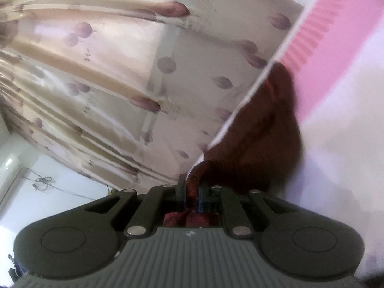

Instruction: Fold small clothes

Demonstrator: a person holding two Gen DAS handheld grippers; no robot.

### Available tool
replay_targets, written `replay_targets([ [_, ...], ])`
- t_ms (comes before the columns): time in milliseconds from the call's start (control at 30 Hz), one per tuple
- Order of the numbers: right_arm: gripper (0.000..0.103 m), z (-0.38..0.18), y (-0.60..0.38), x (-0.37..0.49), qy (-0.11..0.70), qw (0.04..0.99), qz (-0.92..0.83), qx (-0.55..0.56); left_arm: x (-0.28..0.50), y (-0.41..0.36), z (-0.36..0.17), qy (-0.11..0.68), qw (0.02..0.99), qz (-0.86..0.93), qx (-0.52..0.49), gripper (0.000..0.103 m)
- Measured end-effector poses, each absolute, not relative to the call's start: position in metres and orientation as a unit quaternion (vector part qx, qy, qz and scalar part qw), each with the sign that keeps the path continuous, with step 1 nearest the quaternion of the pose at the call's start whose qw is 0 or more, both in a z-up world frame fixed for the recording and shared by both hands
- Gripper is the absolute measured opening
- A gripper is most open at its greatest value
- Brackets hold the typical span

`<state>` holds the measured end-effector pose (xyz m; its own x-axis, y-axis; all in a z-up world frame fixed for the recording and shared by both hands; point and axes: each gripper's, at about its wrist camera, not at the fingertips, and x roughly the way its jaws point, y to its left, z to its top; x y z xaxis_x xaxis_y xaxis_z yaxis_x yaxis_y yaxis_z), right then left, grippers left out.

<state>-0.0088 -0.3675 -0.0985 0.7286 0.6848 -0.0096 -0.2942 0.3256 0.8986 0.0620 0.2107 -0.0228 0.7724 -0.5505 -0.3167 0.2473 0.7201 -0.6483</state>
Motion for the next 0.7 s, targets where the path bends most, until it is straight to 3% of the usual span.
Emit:
replay_targets([
  [300,0.015,-0.080,-0.380,0.115,0.181,0.795,0.293,0.500,0.183,0.180,-0.017,0.249,0.904,-0.208,-0.279,0.010],
  [700,0.015,-0.135,-0.377,0.235,0.214,0.785,0.226,0.536,0.288,0.173,-0.076,0.295,0.901,-0.162,-0.275,0.011],
])
